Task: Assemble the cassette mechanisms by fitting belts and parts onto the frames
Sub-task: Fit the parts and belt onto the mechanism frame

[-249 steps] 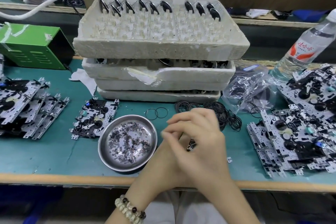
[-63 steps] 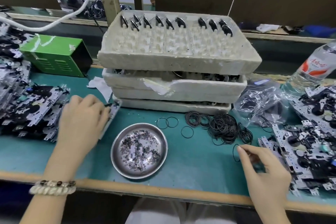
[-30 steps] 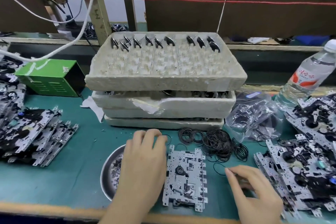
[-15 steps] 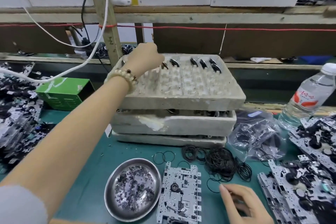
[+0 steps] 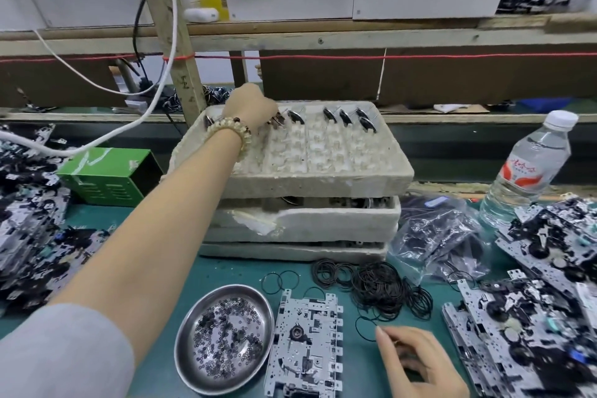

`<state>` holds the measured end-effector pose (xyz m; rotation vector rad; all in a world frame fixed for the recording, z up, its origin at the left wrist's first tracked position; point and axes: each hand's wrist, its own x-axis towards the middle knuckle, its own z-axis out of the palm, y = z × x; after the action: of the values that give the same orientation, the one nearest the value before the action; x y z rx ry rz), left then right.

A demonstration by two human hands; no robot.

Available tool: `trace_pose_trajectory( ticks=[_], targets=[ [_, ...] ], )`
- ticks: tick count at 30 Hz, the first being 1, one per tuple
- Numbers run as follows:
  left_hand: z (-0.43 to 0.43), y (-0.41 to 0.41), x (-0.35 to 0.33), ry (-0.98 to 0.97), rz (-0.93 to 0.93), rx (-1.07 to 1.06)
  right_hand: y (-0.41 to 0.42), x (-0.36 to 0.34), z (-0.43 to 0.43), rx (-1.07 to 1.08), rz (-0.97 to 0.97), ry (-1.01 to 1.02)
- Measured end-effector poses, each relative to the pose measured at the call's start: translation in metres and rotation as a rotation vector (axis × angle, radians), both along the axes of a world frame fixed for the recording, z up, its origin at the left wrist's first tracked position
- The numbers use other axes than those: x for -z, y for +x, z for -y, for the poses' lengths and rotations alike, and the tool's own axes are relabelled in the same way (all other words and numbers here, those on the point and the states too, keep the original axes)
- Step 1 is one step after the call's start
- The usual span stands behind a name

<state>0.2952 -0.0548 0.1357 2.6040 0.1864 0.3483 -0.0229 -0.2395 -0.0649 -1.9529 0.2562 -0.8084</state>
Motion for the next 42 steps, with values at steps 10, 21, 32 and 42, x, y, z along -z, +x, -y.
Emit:
trace_pose_trajectory(
  ticks=[10, 21, 32, 42],
  targets=[
    [-0.033, -0.192, 0.0, -0.507, 0.198, 0.294, 0.002, -0.01, 0.003, -0.017, -0.075, 0.446],
    [-0.012, -0.285, 0.09, -1.061, -0.304, 0.303, 0.012, -0.101, -0.028, -0.458, -0.047, 0.838],
    [-0.009, -0.291, 0.097, -1.212, -0.297, 0.407, 0.008, -0.102, -0.033, -0.222, 0.071, 0.458],
    [-0.011, -0.288, 0.125, -0.958, 0.107, 0.602, 0.018, -0.1, -0.001, -0.831, -0.416, 0.97]
  ],
)
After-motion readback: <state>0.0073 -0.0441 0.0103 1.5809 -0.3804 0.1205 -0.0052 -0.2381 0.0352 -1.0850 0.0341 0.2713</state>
